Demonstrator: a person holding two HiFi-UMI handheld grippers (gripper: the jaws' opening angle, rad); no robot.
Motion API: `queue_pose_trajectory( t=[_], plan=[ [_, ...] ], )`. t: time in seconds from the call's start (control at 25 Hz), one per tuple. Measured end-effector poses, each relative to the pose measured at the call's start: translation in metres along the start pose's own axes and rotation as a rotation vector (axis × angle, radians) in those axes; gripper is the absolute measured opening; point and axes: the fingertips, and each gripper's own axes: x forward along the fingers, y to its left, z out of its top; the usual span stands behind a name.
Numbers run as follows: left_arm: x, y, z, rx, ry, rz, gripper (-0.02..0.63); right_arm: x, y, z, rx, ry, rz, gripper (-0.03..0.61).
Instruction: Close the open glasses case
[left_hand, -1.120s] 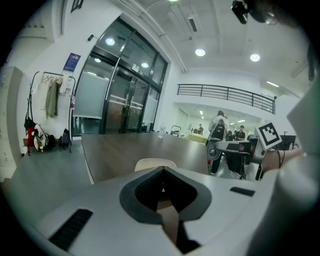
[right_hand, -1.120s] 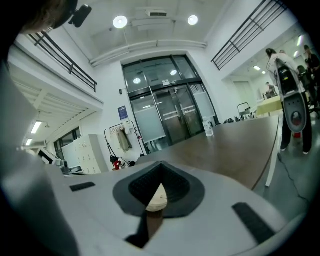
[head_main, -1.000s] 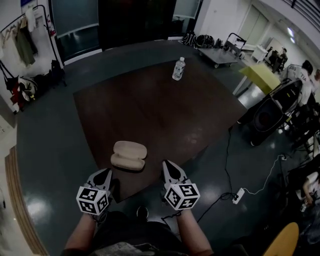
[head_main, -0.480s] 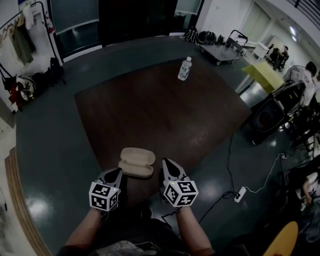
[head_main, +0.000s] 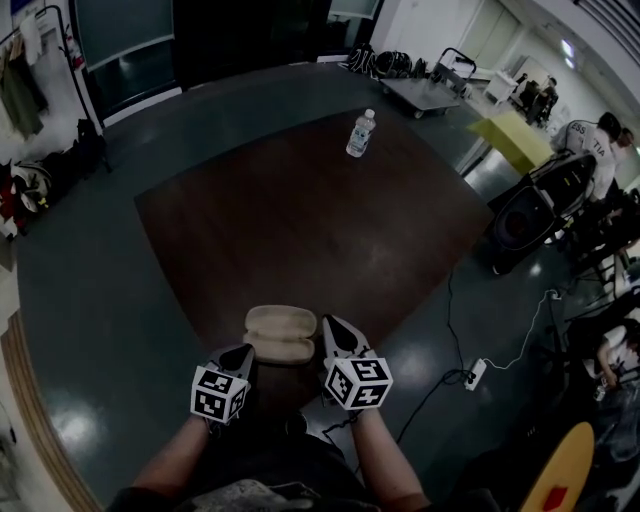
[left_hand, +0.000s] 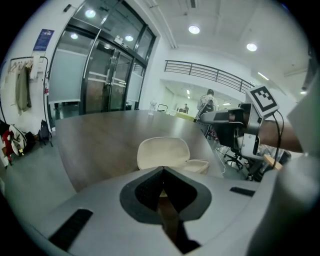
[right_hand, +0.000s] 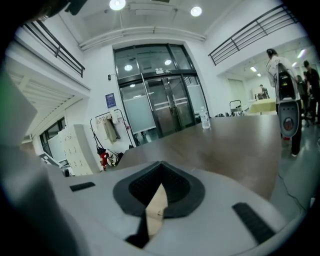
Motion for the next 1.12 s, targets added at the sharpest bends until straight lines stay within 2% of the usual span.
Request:
queue_pose_trajectory(
  t=[0.36, 0.56, 0.8, 0.96, 1.12],
  plan=[
    [0.003, -0.01, -0.02, 0.013, 0.055, -0.029, 0.009, 0.007, -0.005, -0.014, -0.019, 0.053, -0.013, -0.012],
    [0.002, -0.011, -0.037, 0.011, 0.083, -0.027, 0.009, 0.021, -0.007, -0.026, -0.027, 0.105, -0.005, -0.012],
    [0.001, -0.011, -0.034, 0.015, 0.079, -0.029, 0.009, 0.036, -0.007, -0.042, -0.019, 0.201, 0.025, -0.012],
    [-0.006, -0.005, -0.026, -0.005, 0.053, -0.008, 0.009, 0.029, 0.002, -0.047, 0.026, 0.2, 0.051, -0.012],
    [-0.017, 0.003, -0.002, -0.046, -0.031, 0.019, 0.009, 0.018, 0.006, -0.055, 0.03, 0.204, 0.066, -0.012]
  ],
)
